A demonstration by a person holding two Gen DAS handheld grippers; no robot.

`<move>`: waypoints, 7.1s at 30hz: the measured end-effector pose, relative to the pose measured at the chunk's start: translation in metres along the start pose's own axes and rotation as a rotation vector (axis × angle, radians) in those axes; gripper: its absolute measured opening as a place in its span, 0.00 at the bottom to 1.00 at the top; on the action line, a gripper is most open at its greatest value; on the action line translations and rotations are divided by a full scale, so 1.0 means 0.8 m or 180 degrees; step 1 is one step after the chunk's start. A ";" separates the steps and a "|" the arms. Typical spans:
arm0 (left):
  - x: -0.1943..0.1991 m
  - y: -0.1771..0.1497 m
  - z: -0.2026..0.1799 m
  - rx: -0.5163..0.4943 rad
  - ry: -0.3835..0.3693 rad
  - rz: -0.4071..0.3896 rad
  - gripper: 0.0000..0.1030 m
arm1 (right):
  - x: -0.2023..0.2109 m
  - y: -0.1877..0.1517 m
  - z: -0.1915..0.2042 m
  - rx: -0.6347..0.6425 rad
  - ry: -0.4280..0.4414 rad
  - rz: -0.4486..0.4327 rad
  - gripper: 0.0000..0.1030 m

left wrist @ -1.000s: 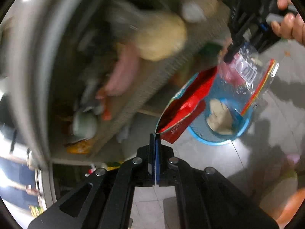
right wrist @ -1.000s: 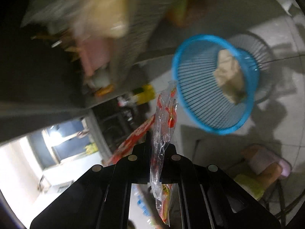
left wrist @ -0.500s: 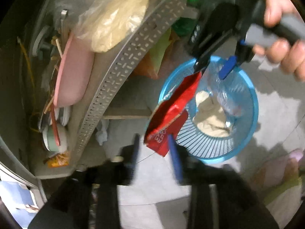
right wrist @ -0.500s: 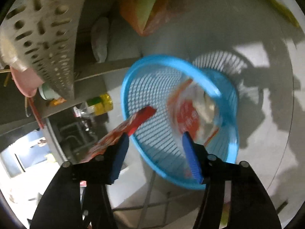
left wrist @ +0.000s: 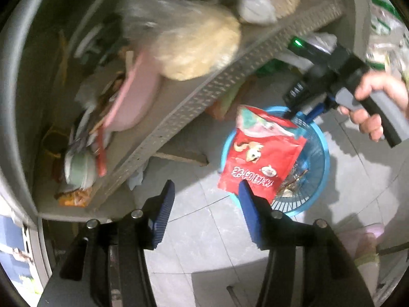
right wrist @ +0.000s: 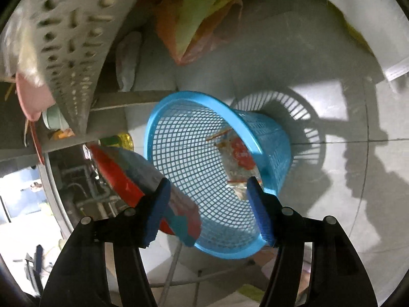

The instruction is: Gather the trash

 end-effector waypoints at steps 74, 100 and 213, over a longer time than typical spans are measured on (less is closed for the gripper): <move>0.320 -0.706 -0.057 0.4977 0.0392 0.0218 0.95 | 0.055 -0.403 0.315 0.2701 -0.0329 -0.0074 0.81; 0.184 -0.760 0.216 0.4924 -0.1361 -0.0175 0.95 | -0.137 -0.661 0.385 0.3787 -0.0455 0.1657 0.82; 0.084 -0.872 0.285 0.5109 -0.1612 0.0248 0.89 | -0.317 -0.600 0.548 0.2774 -0.0327 0.2611 0.82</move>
Point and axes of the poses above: each gripper's, at about its wrist camera, not at the fingertips, and x roughly against the way its jaws point, z to its left, y to its top, the point moved 4 cm from there along -x, roughly the way its jaws point, and after that the axes turned 13 degrees about z, right-handed, at the moved point
